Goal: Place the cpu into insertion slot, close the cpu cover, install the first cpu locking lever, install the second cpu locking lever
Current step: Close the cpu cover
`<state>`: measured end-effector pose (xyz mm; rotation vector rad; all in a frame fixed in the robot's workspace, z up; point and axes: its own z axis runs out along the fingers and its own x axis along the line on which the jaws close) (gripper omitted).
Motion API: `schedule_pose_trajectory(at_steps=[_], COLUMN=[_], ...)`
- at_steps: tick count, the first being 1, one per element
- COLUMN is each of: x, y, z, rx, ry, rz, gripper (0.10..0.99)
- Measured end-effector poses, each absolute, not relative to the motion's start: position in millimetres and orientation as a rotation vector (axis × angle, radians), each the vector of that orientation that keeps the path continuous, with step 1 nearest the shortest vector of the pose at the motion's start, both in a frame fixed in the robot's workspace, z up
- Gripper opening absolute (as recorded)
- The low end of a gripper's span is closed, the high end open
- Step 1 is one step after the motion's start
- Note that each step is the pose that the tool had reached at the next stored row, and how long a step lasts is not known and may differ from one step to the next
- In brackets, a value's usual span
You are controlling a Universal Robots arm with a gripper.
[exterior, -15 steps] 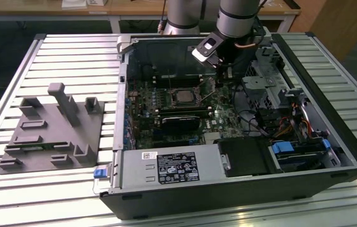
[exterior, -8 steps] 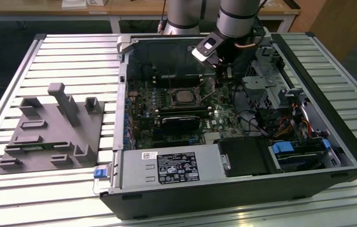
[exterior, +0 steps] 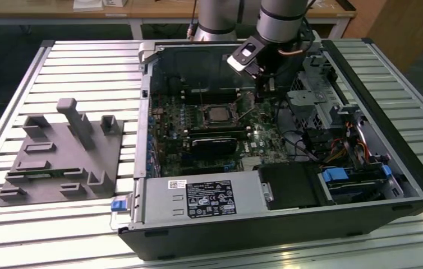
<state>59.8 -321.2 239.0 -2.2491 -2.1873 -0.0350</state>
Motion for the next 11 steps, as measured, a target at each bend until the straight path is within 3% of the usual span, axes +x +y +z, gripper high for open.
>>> schedule_pose_trajectory(at_steps=[11], x=[45.4], y=[-321.2], z=[242.6], rx=[-2.245], ry=[-2.183], rz=[-0.052], gripper=[0.106])
